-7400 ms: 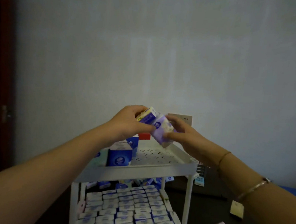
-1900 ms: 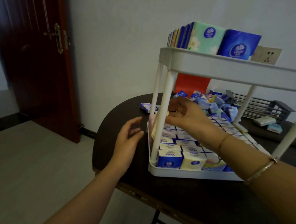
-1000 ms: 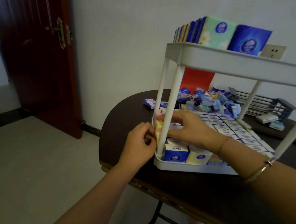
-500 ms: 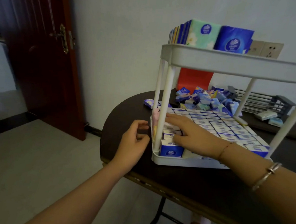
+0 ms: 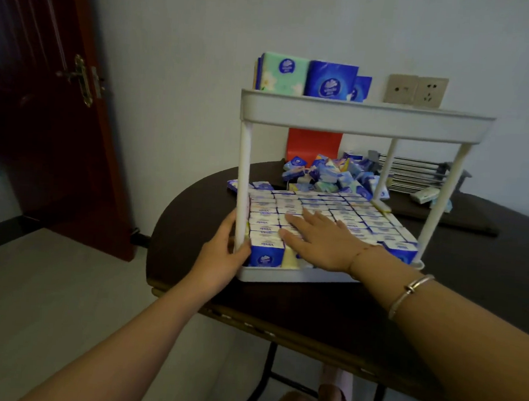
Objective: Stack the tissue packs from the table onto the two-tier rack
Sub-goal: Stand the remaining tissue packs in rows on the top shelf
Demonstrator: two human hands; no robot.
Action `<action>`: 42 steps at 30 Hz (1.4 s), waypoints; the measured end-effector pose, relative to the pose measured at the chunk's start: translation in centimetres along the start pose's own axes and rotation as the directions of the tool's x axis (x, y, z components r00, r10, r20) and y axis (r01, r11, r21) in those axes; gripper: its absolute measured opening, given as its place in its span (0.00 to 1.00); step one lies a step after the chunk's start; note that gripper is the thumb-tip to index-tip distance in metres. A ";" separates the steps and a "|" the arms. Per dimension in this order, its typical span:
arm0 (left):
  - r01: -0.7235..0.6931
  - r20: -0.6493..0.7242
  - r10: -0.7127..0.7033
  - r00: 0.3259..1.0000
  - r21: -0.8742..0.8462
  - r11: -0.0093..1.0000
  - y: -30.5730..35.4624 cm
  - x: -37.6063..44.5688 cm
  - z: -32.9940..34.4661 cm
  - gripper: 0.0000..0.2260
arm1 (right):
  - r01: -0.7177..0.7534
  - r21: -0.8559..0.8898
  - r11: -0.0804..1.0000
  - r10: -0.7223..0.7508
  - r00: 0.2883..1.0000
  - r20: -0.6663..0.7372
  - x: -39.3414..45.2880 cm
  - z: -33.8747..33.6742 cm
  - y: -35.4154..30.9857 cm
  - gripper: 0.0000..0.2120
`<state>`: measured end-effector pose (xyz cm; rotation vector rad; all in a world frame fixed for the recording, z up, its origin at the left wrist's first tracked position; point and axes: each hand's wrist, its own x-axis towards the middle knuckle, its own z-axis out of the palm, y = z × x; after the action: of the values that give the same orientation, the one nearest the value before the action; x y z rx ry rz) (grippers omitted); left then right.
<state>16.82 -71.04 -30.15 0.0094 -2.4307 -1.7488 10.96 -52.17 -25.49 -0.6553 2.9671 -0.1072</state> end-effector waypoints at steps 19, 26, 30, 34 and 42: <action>-0.117 0.384 0.071 0.921 0.096 0.989 5.3 0.6 12.4 0.29 | -0.322 0.006 0.947 0.322 0.947 -0.008 -10.2 0.0 11.4 0.32; -0.141 0.441 0.088 0.893 0.087 0.986 7.6 2.3 20.4 0.29 | -0.426 -0.013 0.905 0.426 0.904 -0.031 -13.1 -0.4 18.3 0.30; -0.128 0.504 0.073 0.860 0.076 0.989 8.6 3.1 22.9 0.29 | -0.474 -0.026 0.880 0.474 0.881 -0.003 -14.2 -1.3 20.5 0.30; -0.145 0.558 0.100 0.824 0.038 0.989 8.5 3.2 22.2 0.38 | -0.465 -0.122 0.877 0.451 0.883 -0.126 -14.7 -2.1 19.2 0.29; -0.185 0.501 0.108 0.859 0.107 0.977 7.8 4.4 15.7 0.33 | -0.276 -0.129 0.952 0.175 0.841 -0.512 -15.1 -3.6 9.9 0.13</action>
<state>11.21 -54.09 -27.14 -0.6720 -2.8086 -1.6473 20.11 -36.68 -21.51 -0.3163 3.5672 0.0507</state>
